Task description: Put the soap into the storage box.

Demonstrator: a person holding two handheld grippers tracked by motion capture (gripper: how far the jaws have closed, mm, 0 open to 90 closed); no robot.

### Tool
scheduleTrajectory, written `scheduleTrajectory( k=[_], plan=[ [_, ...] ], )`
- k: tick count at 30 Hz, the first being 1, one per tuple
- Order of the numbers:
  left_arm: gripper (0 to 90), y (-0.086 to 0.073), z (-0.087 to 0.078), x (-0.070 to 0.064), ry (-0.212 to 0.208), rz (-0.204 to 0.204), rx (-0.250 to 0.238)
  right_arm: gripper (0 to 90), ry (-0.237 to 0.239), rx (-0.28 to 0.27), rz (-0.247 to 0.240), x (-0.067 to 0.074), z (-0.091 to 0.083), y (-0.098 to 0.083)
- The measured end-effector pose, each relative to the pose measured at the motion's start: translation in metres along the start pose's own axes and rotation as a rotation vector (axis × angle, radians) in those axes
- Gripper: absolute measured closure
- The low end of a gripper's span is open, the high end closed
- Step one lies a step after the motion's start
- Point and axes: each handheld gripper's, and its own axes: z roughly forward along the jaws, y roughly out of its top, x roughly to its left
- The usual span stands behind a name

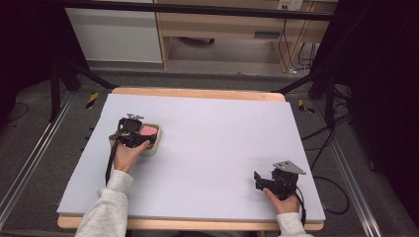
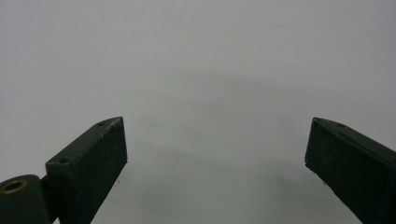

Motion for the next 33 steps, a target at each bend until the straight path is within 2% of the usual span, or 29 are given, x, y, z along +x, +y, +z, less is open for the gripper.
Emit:
scheduleTrajectory(
  k=[4, 7, 13, 19, 21, 24, 26, 33],
  plan=[
    [24.7, -0.002, -0.011, -0.001, -0.014, 0.019, -0.023, 5.9, 0.0, 0.0, 0.001, 0.0, 0.0, 0.0],
    [23.8, -0.005, -0.019, 0.0, -0.052, 0.023, -0.038, 5.9, -0.002, -0.001, 0.001, 0.0, 0.0, 0.0],
    [22.5, -0.019, -0.033, 0.002, -0.071, 0.026, -0.069, 5.9, -0.004, 0.001, 0.002, 0.0, 0.0, 0.0],
    [22.1, -0.032, -0.041, 0.003, -0.069, 0.039, -0.075, 5.9, -0.007, 0.001, 0.004, 0.0, 0.0, 0.0],
    [22.2, -0.038, -0.044, 0.003, -0.088, 0.037, -0.085, 5.9, -0.009, 0.0, 0.005, -0.001, 0.0, -0.001],
    [22.1, -0.048, -0.047, 0.001, -0.088, 0.056, -0.085, 5.9, -0.012, 0.002, 0.005, -0.001, 0.0, -0.001],
    [21.6, -0.054, -0.049, 0.001, -0.085, 0.065, -0.095, 5.9, -0.013, 0.002, 0.004, -0.001, -0.001, -0.001],
    [21.7, -0.076, -0.059, 0.005, -0.092, 0.052, -0.151, 6.0, -0.024, 0.012, 0.002, -0.002, -0.003, -0.001]
  ],
)
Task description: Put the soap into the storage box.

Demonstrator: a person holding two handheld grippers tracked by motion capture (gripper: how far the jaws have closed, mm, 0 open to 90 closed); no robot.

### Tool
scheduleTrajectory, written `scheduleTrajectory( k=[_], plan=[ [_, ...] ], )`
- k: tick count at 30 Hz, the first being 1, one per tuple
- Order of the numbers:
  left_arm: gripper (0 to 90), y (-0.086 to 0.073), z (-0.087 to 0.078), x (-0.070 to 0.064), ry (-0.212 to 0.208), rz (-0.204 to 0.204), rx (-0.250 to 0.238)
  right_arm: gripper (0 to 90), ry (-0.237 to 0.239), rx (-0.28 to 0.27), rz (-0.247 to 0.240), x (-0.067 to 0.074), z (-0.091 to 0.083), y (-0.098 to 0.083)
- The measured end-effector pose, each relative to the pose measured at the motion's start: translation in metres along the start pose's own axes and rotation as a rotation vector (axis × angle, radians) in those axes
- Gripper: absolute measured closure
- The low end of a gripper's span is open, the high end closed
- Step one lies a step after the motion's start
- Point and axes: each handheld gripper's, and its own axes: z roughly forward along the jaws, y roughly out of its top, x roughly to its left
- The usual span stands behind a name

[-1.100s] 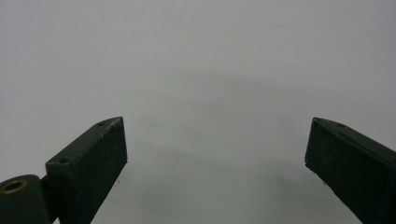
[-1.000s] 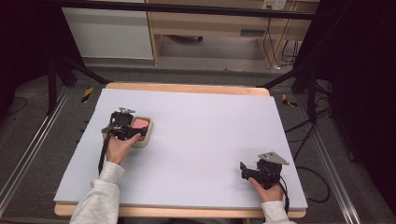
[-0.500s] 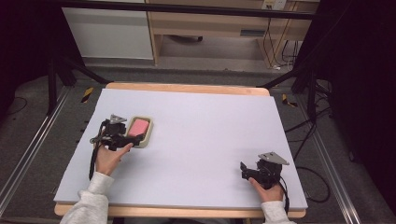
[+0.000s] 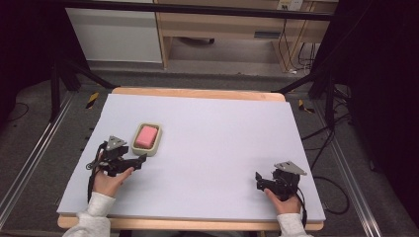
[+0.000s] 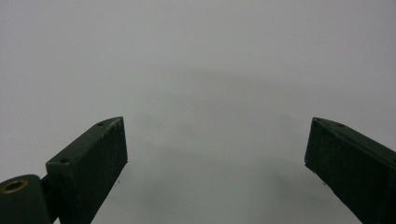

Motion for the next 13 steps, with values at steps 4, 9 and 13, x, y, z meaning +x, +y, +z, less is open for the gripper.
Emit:
scheduleTrajectory(
  k=[4, 9, 13],
  plan=[
    [21.7, -0.014, -0.005, 0.005, 0.011, -0.007, -0.002, 6.1, -0.005, -0.005, 0.008, -0.001, -0.002, 0.0],
    [21.6, -0.029, -0.009, 0.015, 0.024, -0.014, 0.012, 6.0, -0.006, -0.006, 0.01, -0.002, -0.003, 0.0],
    [21.5, -0.036, -0.012, 0.022, 0.045, -0.024, 0.013, 6.0, -0.005, -0.007, 0.013, -0.002, -0.003, 0.0]
  ],
)
